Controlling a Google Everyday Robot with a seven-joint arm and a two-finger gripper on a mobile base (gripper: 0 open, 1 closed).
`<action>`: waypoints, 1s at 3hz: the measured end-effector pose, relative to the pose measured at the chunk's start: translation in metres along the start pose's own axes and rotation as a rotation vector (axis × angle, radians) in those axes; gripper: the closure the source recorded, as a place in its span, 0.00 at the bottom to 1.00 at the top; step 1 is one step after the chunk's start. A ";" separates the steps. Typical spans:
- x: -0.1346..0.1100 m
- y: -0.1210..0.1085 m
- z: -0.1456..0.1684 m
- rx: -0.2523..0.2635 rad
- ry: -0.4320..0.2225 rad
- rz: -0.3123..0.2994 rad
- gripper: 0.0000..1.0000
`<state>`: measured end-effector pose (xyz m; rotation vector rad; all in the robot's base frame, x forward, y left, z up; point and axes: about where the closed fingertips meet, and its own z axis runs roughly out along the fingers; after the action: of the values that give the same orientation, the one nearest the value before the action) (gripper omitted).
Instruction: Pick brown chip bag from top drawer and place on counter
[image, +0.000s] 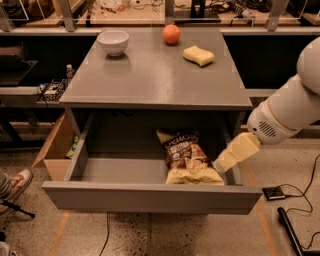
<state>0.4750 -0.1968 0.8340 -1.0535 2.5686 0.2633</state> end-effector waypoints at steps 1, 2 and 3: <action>-0.017 0.017 0.038 -0.047 -0.007 0.014 0.00; -0.031 0.025 0.074 -0.083 -0.009 0.021 0.00; -0.044 0.027 0.099 -0.126 0.000 0.025 0.00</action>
Offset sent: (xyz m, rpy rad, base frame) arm 0.0372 0.0872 -0.0885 0.1007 0.0800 0.0163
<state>0.5094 -0.1196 0.7608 -1.0651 2.5953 0.4370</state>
